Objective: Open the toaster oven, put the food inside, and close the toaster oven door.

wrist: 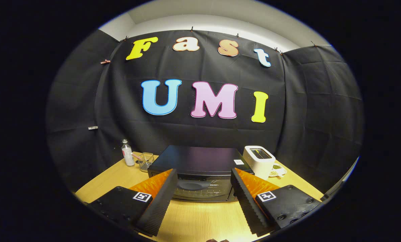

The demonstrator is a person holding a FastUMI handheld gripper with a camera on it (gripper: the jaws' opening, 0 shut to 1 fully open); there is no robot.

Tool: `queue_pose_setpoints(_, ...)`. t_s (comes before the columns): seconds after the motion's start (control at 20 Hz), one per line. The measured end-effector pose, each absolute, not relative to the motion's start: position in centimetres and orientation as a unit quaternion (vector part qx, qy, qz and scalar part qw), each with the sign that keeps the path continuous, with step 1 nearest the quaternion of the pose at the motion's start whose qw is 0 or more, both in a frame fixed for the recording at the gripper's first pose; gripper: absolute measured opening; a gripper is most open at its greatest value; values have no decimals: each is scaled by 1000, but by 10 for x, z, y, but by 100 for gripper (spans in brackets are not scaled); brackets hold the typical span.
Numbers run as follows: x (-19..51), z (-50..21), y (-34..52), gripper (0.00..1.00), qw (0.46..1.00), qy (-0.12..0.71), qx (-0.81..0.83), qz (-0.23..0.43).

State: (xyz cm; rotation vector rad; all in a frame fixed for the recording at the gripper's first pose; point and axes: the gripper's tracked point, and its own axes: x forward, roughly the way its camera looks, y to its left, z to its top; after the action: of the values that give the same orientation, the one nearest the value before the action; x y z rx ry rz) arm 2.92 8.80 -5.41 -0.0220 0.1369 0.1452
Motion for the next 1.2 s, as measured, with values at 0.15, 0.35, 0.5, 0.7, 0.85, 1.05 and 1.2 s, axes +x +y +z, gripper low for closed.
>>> queue_pose_setpoints(0.15, 52, -73, 102, 98, 993, 92, -17, 78)
queue_pose_setpoints(0.35, 80, -99, 119, 98, 988, 124, -28, 83)
queue_pose_setpoints(0.5, 100, -115, 125, 98, 987, 142, -20, 76)
queue_pose_setpoints(0.7, 113, -145, 139, 98, 980, 178, -23, 86)
queue_pose_setpoints(0.85, 117, -150, 136, 98, 980, 182, -11, 77)
queue_pose_setpoints(1.05, 125, -155, 129, 98, 980, 190, 6, 59)
queue_pose_setpoints(1.2, 128, -158, 135, 99, 977, 202, 5, 71)
